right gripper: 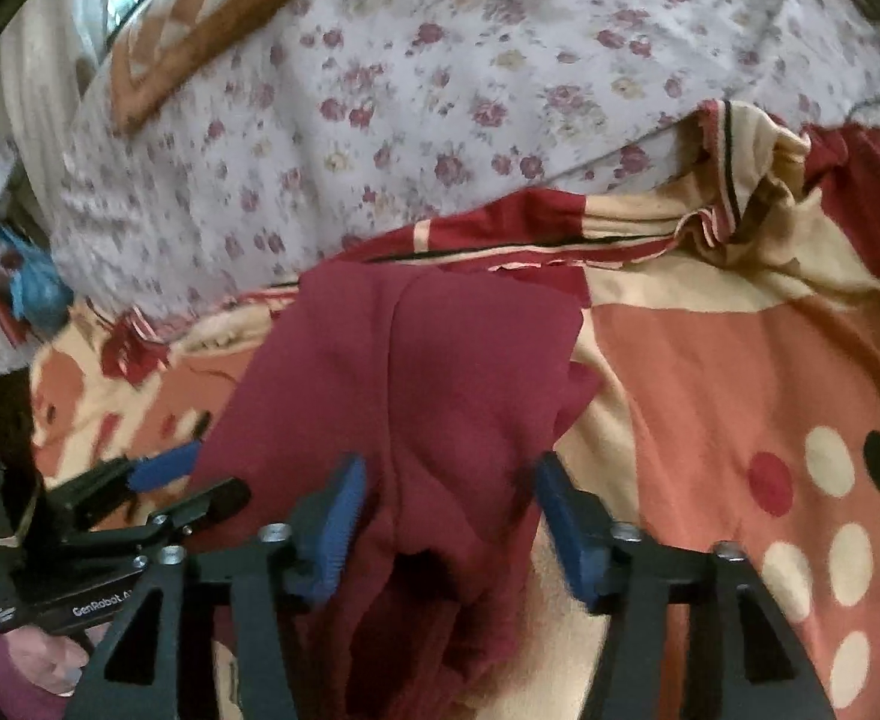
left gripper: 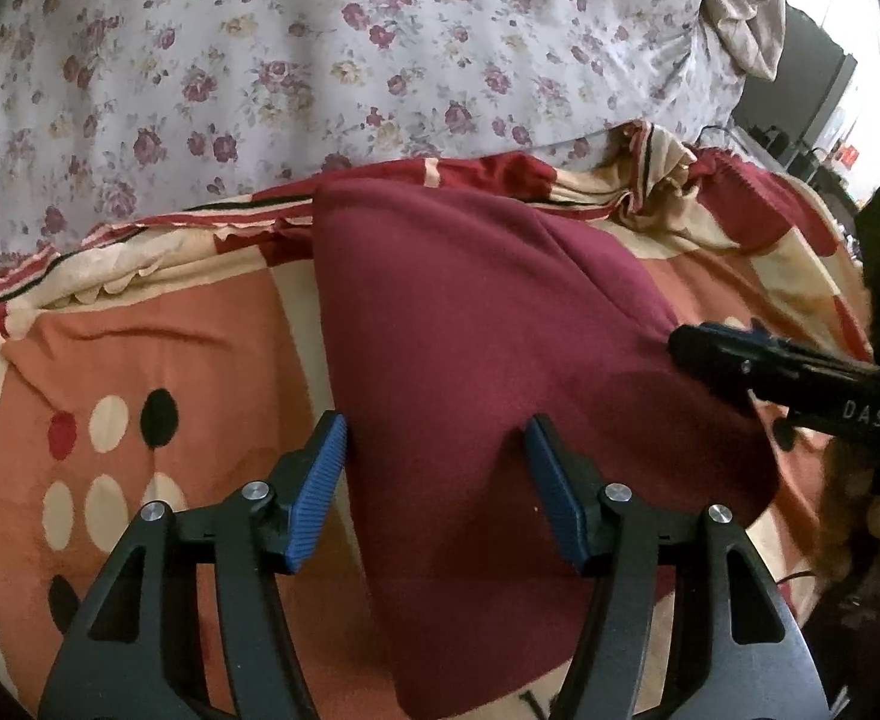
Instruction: Fold small clothes
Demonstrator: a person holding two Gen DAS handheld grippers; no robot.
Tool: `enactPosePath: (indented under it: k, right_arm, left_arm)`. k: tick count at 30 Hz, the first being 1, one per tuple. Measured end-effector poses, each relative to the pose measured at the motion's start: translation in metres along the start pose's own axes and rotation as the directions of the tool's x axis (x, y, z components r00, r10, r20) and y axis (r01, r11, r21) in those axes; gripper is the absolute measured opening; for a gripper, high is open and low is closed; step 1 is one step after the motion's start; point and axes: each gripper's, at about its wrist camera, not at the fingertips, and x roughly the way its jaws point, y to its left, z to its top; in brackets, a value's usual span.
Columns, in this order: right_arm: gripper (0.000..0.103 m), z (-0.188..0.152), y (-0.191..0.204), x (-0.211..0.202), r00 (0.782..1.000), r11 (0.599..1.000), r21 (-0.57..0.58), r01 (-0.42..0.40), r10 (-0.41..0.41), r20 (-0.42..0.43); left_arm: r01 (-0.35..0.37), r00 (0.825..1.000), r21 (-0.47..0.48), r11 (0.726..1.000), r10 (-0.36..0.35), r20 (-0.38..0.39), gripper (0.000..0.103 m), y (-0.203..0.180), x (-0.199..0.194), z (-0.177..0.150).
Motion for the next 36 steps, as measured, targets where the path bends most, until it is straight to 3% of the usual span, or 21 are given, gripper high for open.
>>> enactPosePath:
  k: [3,6,8,13,14,15,17,18,21,24,28,31,33,35,36]
  right_arm:
    - [0.074,-0.001,-0.014,0.009,0.998,0.997,0.056,-0.051,0.052,-0.025]
    - [0.076,0.000,-0.025,0.023,0.991,0.985,0.115,-0.127,0.131,-0.033]
    - [0.078,0.002,-0.028,0.035,0.981,0.974,0.136,-0.182,0.189,-0.044]
    - [0.080,0.007,-0.023,0.060,0.972,0.970,0.109,-0.216,0.224,-0.070]
    - [0.079,0.009,-0.021,0.061,0.971,0.970,0.103,-0.222,0.230,-0.065]
    - [0.070,0.010,-0.017,0.060,0.973,0.972,0.083,-0.218,0.224,-0.060]
    - [0.060,0.011,-0.013,0.057,0.977,0.978,0.052,-0.204,0.207,-0.057]
    - [0.052,0.012,-0.010,0.053,0.976,0.977,0.048,-0.208,0.210,-0.048]
    - [0.047,0.016,0.004,0.033,0.971,0.971,0.019,-0.238,0.238,-0.016]
    - [0.046,0.017,0.029,0.011,0.950,0.950,0.002,-0.313,0.313,-0.018]
    - [0.046,0.009,0.067,-0.010,0.927,0.928,-0.035,-0.372,0.369,-0.071]
    - [0.046,-0.013,0.087,-0.008,0.896,0.904,0.030,-0.426,0.426,-0.125]
    - [0.051,-0.032,0.096,0.005,0.924,0.936,0.008,-0.351,0.348,-0.158]
    - [0.052,-0.048,0.101,0.018,0.961,0.977,-0.066,-0.200,0.183,-0.205]
    - [0.053,-0.055,0.103,0.020,0.970,0.986,-0.098,-0.133,0.109,-0.215]
  left_arm:
    - [0.081,0.997,-0.040,0.996,-0.081,0.013,0.063,0.012,-0.006,0.004]
    - [0.192,0.981,-0.138,0.972,-0.192,0.011,0.071,0.033,0.000,0.009]
    - [0.215,0.976,-0.183,0.959,-0.219,-0.001,0.071,0.039,0.011,0.011]
    - [0.253,0.960,-0.244,0.936,-0.273,-0.053,0.076,0.041,0.042,0.012]
    - [0.253,0.960,-0.239,0.938,-0.273,-0.057,0.077,0.040,0.045,0.012]
    - [0.253,0.960,-0.229,0.940,-0.273,-0.062,0.077,0.038,0.046,0.012]
    - [0.260,0.958,-0.222,0.940,-0.279,-0.059,0.071,0.038,0.045,0.014]
    - [0.265,0.958,-0.221,0.938,-0.283,-0.051,0.063,0.039,0.042,0.014]
    - [0.304,0.948,-0.211,0.929,-0.316,-0.027,0.049,0.041,0.018,0.016]
    - [0.324,0.943,-0.189,0.927,-0.332,-0.015,0.049,0.041,-0.014,0.011]
    - [0.288,0.955,-0.157,0.945,-0.295,-0.025,0.049,0.046,-0.068,-0.012]
    - [0.240,0.967,-0.180,0.954,-0.252,-0.044,0.049,0.063,-0.095,-0.038]
    - [0.175,0.979,-0.213,0.961,-0.193,-0.067,0.052,0.077,-0.097,-0.060]
    - [0.064,0.987,-0.257,0.964,-0.099,-0.126,0.054,0.089,-0.085,-0.079]
    - [0.036,0.988,-0.274,0.961,-0.076,-0.136,0.064,0.093,-0.082,-0.086]
